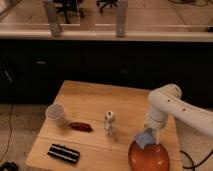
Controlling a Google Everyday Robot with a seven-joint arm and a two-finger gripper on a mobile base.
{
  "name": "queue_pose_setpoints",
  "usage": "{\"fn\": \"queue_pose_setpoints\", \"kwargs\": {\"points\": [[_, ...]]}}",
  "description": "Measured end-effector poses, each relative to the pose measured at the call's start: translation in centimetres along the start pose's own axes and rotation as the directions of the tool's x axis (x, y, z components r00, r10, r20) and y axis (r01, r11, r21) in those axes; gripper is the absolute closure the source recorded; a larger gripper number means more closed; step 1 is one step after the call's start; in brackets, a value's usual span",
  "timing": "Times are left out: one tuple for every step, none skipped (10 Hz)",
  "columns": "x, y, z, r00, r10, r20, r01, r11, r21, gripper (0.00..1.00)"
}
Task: Place the white sponge in the ceramic bowl
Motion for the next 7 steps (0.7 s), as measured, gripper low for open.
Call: {"fn": "queue_pose_setpoints", "kwargs": {"points": [[-0.03,0.01,-0.04,1.0,-0.001,-0.001,0.001,1.0,0.0,0.86],[-0.06,0.06,-0.02,1.0,-0.002,-0.001,0.002,1.0,-0.001,0.85],[-0.06,0.08,-0.04,1.0,-0.003,-0.003,0.003,1.0,-0.001,0.85],[-0.09,0.09,-0.03,1.0,-0.004,-0.004,0.004,1.0,-0.001,0.85],[-0.11,0.11,-0.03,1.0,-0.006,-0.005,0.006,1.0,-0.002,0.85],[-0.12,0.13,-0.04,1.0,-0.006,-0.005,0.006,1.0,-0.002,0.85],[-0.12,0.19,-0.03,1.0,-0.006,-0.006,0.006,1.0,-0.003,0.85]]}}
